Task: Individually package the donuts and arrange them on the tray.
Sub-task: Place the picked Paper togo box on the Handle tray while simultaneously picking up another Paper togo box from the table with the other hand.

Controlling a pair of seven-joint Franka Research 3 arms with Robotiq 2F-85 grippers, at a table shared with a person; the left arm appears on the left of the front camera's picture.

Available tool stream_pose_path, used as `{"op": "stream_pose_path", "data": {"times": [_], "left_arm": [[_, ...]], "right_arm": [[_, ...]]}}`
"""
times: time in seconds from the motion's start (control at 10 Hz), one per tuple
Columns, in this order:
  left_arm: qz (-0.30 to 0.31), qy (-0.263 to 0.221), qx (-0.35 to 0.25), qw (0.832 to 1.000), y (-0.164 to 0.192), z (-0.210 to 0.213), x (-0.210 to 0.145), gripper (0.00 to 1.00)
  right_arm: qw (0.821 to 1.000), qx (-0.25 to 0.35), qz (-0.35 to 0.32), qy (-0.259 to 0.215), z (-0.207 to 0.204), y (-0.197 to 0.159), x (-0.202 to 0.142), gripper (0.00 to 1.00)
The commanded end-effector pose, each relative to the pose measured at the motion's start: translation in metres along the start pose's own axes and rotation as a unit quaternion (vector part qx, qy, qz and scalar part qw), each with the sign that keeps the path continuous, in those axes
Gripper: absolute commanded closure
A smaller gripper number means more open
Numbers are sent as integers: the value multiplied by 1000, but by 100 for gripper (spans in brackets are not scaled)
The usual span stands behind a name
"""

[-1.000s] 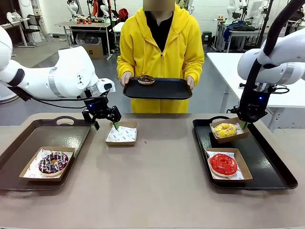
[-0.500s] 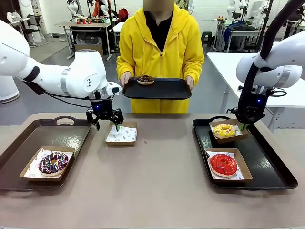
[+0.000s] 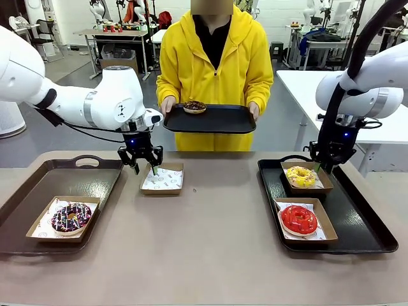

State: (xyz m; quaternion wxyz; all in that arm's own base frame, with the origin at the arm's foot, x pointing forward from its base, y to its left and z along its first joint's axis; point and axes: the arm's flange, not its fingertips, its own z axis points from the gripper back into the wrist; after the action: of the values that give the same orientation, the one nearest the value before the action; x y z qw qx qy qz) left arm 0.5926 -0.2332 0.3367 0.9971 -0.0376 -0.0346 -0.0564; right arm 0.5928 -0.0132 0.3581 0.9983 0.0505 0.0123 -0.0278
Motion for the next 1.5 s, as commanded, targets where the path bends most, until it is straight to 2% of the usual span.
{"op": "stream_pose_path", "data": {"times": [0.0, 0.1, 0.2, 0.3, 0.9, 1.0, 1.2, 1.4], "left_arm": [[7, -1, 7, 1000, -2, 1, 0, 100], [7, -1, 6, 1000, -2, 2, 0, 86], [7, 0, 5, 1000, -1, 2, -1, 95], [6, 1, 4, 1000, -1, 3, -2, 100], [15, 21, -1, 1000, -1, 14, -5, 100], [14, 19, -16, 1000, -4, 34, -8, 100], [13, -13, -12, 1000, -11, 99, -10, 100], [18, -44, 0, 999, -18, 151, -5, 100]], "right_arm": [[1000, 21, 4, -2, -2, -3, 2, 0], [1000, 23, 3, -2, -2, -3, 2, 5], [1000, 24, 3, -2, -2, -3, 1, 0], [1000, 25, 5, -4, -1, -4, -2, 0], [998, 61, 29, -3, 16, -20, -28, 0], [989, 124, 68, 31, 33, -31, -46, 0], [965, 228, 122, 49, 79, -74, -98, 0], [937, 314, 153, 21, 108, -123, -147, 0]]}}
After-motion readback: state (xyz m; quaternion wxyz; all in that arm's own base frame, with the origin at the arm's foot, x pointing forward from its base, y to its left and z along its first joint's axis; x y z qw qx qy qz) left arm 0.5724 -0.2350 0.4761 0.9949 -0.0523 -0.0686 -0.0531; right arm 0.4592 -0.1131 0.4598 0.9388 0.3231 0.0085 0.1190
